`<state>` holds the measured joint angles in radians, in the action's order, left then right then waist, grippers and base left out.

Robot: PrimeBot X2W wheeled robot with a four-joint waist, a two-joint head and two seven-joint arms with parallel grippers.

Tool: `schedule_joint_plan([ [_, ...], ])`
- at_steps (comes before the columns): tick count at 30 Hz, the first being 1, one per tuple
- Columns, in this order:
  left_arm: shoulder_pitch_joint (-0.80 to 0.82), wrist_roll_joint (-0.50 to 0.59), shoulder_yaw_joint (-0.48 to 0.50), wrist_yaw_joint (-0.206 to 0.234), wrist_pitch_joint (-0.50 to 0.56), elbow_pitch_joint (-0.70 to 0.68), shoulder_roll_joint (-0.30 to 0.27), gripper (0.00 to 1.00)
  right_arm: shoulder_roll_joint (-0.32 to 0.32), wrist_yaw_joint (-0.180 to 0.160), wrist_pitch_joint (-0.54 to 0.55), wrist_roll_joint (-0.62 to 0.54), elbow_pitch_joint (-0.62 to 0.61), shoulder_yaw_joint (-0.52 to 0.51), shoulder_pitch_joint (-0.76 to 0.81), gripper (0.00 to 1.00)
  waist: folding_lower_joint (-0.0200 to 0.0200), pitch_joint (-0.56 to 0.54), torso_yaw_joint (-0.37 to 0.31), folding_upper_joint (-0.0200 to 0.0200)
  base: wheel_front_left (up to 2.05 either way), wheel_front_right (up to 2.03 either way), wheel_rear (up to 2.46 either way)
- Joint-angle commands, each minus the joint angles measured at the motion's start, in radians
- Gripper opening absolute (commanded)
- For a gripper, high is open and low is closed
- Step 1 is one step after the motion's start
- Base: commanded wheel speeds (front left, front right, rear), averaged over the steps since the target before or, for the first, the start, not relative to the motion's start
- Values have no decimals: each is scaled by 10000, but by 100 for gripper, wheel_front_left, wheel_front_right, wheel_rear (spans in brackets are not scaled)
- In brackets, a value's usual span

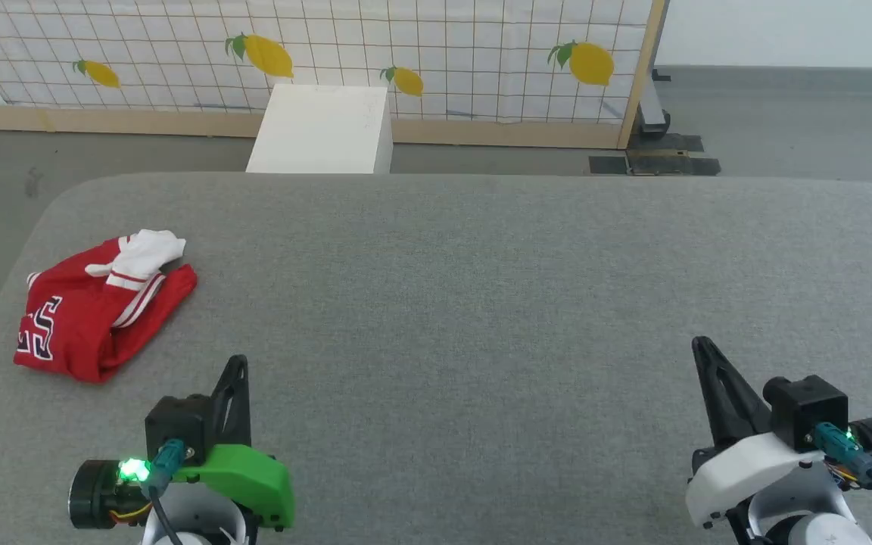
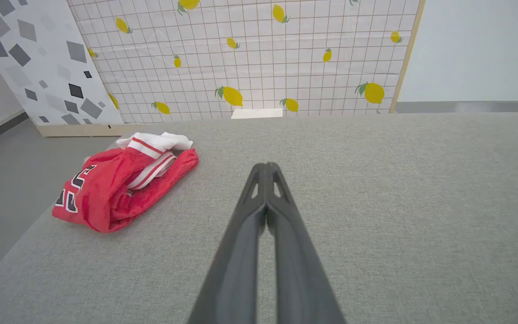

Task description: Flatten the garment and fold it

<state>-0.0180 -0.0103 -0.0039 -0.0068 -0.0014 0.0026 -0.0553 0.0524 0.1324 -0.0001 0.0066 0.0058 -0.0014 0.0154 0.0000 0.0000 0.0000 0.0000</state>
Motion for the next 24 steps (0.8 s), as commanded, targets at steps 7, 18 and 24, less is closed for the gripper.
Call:
schedule_joint_plan([
  [7,180,103,39,68,14,-26,51,0,-22,-17,1,-66,-58,14,-154,0,0,0,0,0,0,0,0],
  [18,180,103,39,68,14,-26,51,100,-22,-17,1,-66,-58,14,-154,100,0,0,0,0,0,0,0],
  [24,-21,-13,-49,12,-32,-4,-3,100,2,0,-32,24,9,-7,15,100,0,2,-1,0,0,0,0],
])
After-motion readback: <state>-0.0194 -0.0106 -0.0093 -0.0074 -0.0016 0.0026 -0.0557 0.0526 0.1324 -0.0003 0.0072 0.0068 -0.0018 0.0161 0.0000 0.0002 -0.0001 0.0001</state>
